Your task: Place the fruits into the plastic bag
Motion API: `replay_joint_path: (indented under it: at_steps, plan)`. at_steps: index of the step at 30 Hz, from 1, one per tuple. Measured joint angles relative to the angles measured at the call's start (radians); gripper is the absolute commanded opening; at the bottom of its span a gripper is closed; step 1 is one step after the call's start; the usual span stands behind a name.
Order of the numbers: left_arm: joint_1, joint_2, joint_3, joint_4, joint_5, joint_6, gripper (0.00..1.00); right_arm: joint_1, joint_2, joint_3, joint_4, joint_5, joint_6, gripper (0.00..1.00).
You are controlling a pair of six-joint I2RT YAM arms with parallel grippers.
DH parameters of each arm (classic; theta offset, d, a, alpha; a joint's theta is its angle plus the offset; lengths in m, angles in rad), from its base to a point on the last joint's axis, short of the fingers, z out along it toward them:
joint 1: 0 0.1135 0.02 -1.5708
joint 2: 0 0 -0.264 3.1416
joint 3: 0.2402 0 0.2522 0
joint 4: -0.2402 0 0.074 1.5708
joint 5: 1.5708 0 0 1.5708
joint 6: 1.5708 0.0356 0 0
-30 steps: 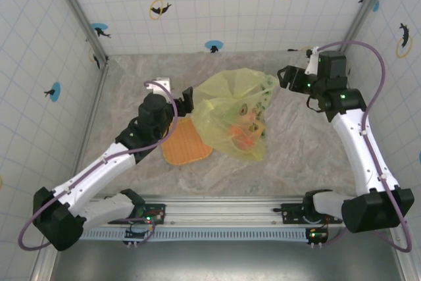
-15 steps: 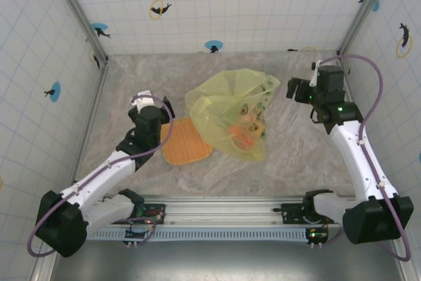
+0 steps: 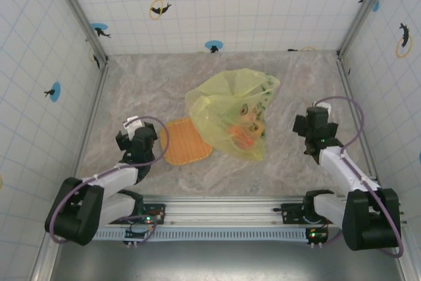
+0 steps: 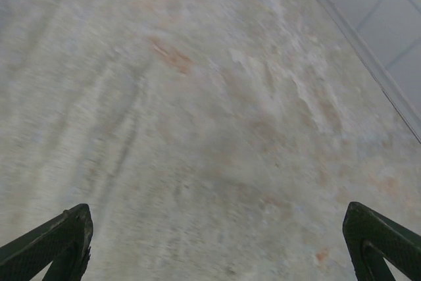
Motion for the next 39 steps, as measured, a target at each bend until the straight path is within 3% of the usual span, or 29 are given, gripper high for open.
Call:
replay_joint_path:
  at_steps: [8, 16, 21, 28, 39]
  plan:
    - [0.109, 0.161, -0.066, 0.223, 0.114, 0.067, 0.97, -0.011, 0.032, -0.246, 0.295, 0.092, 0.01, 1.0]
    - [0.173, 0.297, -0.098, 0.453, 0.301, 0.166, 0.97, -0.011, 0.135, -0.303, 0.496, 0.082, 0.006, 1.0]
    - [0.314, 0.325, -0.146, 0.586, 0.461, 0.151, 0.97, -0.011, 0.188, -0.336, 0.616, 0.062, -0.009, 1.0]
    - [0.324, 0.35, -0.185, 0.681, 0.597, 0.151, 0.98, -0.011, 0.298, -0.357, 0.803, 0.012, -0.044, 1.0]
    - [0.324, 0.35, -0.185, 0.702, 0.629, 0.151, 0.98, -0.034, 0.436, -0.439, 1.186, -0.101, -0.094, 1.0]
